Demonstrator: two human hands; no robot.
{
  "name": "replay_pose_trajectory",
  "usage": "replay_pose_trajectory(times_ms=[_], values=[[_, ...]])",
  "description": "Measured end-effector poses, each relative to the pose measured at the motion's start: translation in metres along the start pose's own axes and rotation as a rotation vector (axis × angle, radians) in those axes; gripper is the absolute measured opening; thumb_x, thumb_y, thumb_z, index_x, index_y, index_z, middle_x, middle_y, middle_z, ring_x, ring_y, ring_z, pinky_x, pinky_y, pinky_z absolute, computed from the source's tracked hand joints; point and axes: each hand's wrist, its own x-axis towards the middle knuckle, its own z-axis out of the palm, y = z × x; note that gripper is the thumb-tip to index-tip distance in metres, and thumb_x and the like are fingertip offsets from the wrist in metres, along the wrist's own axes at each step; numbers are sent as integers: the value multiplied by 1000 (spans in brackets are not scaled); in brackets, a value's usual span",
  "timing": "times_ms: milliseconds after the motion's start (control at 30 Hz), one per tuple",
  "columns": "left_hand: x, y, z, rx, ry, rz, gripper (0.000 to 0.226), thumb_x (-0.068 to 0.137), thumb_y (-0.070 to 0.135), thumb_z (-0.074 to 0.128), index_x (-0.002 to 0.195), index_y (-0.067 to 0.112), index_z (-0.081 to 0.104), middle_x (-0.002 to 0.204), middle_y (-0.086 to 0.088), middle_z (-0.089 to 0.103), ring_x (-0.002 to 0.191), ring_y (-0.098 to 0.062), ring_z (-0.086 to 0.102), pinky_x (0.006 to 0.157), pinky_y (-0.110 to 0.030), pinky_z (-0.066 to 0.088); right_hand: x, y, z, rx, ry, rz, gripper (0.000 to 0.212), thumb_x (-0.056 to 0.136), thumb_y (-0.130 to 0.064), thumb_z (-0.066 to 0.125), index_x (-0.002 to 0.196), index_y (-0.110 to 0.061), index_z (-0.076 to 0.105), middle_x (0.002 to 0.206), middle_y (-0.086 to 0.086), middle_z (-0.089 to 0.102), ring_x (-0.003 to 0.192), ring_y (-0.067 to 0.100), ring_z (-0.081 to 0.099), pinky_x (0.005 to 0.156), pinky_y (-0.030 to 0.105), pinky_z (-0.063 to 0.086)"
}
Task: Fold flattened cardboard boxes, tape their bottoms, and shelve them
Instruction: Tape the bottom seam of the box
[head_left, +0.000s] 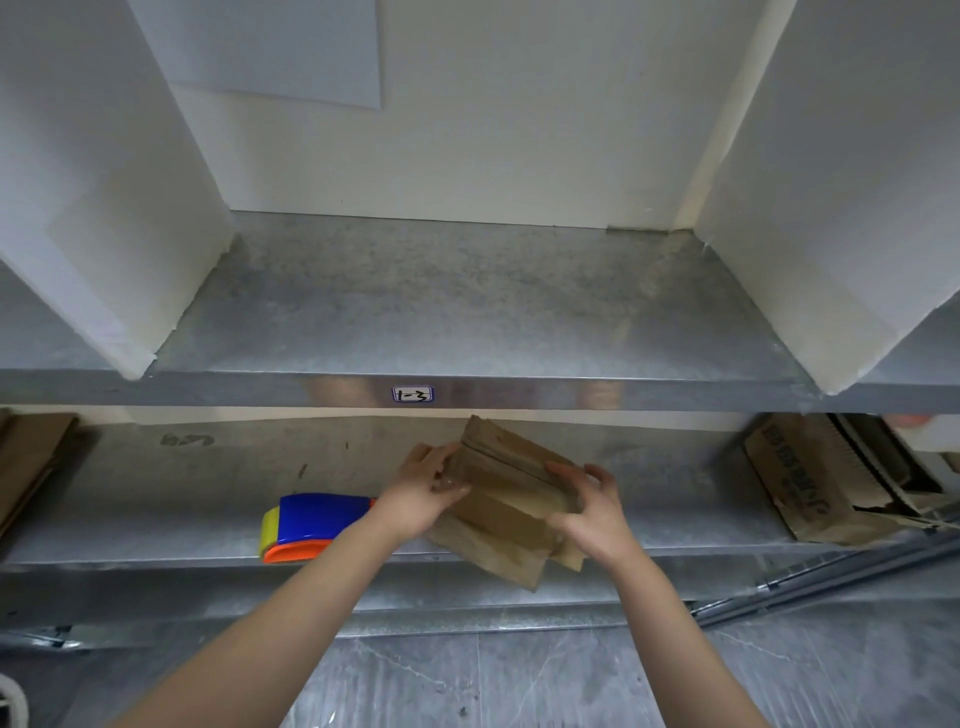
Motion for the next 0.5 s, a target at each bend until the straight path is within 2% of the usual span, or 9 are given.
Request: replay_pose_trajectory(times_ms=[67,133,233,300,367,433,500], values=[[-15,4,9,5,54,39,46,90,34,65,133,26,50,114,3,50,94,-10,56,84,-22,47,0,1,2,46,97,21,57,77,-18,68,127,-40,52,145,5,22,132,27,38,103,24,36],[-28,3,18,24,95,72,34,89,37,65,119,24,56,105,5,54,88,-5,56,78,-20,44,2,1,4,50,209,59,55,81,-14,68,132,-27,51,143,8,28,128,25,43,96,21,35],[-31,-7,17,83,122,81,33,83,41,71,107,23,58,110,5,49,99,-9,52,87,-27,45,4,-3,9,43,320,67,52,81,-26,76,127,-22,53,138,10,36,122,27,48,95,24,38],[-22,-6,6,130,91,95,47,78,43,75,116,26,54,131,1,37,120,-15,42,101,-31,40,6,-1,14,-31,361,38,50,82,-38,73,127,-24,55,134,11,41,121,30,48,97,30,41],[-14,1,-4,112,-63,87,69,79,43,75,136,32,38,154,6,14,136,-14,26,110,-33,31,5,-1,20,-46,400,37,52,83,-45,70,128,-28,54,129,10,45,115,31,52,92,35,46],[-9,5,-9,97,-239,65,85,79,44,74,146,41,22,159,15,-3,142,-13,16,114,-35,26,1,-1,24,55,413,37,56,81,-44,72,130,-26,51,124,8,49,110,28,55,85,31,46],[-10,-2,-9,164,-297,84,89,75,46,77,145,47,22,158,16,-5,144,-14,11,114,-32,23,-2,3,25,169,393,19,57,78,-37,78,128,-21,53,121,5,54,112,22,55,86,27,41]])
